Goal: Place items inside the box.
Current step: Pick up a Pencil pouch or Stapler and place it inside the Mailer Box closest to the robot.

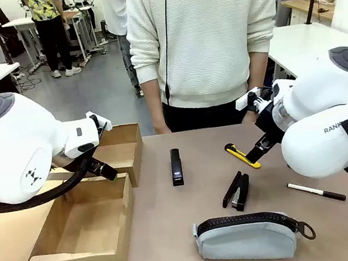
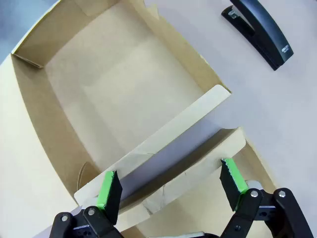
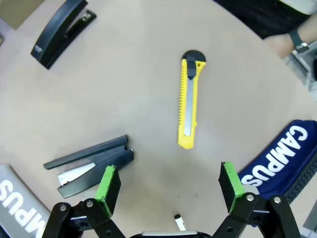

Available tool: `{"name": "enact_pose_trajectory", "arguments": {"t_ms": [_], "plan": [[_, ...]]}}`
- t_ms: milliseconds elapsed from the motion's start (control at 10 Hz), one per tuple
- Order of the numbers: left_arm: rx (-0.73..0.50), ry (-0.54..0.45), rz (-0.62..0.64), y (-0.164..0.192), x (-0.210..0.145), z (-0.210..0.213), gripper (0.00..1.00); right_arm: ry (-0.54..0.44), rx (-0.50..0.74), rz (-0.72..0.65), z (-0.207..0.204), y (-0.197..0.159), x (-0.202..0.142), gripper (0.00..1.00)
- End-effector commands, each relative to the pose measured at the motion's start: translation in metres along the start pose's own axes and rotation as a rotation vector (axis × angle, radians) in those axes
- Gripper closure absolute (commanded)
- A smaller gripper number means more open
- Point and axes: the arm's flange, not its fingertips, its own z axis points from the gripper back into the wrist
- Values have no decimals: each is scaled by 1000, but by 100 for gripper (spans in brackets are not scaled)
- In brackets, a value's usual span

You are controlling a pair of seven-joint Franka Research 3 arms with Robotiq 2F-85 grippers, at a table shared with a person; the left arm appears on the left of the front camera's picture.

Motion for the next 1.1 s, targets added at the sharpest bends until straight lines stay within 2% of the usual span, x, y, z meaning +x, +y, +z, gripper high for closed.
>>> {"name": "enact_pose_trajectory", "arguments": {"t_ms": [0, 1000], "plan": [[0, 0, 0, 0, 0, 0, 0, 0, 0, 0, 0, 0, 0, 0], [0, 0, 0, 0, 0, 0, 0, 0, 0, 0, 0, 0, 0, 0]]}}
